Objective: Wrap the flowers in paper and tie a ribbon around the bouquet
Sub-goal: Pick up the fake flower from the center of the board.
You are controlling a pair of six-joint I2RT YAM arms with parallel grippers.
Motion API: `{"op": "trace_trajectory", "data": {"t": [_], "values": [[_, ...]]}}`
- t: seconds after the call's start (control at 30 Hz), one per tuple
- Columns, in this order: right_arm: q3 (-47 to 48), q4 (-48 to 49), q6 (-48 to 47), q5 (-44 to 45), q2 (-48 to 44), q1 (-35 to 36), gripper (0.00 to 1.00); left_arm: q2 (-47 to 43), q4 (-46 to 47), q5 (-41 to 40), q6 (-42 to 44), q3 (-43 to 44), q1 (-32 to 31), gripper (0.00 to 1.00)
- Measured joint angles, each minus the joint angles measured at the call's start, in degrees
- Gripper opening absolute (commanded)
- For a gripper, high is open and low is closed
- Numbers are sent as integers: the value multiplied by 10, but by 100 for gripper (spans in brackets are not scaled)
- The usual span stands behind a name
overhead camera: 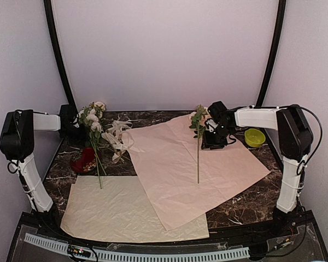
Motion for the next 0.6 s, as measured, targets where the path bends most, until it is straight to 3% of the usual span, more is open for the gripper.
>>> {"op": "trace_trajectory", "data": {"t": [0.17, 0.33, 0.6], "values": [[0, -2, -2, 0, 3, 1, 44, 10, -4, 5, 0, 7, 0, 20], [0, -7, -4, 0, 4, 2, 44, 10, -14, 2, 9, 37, 0, 27], [0, -12, -8, 1, 4, 2, 44, 10, -45, 3, 27, 179, 24, 30]]}}
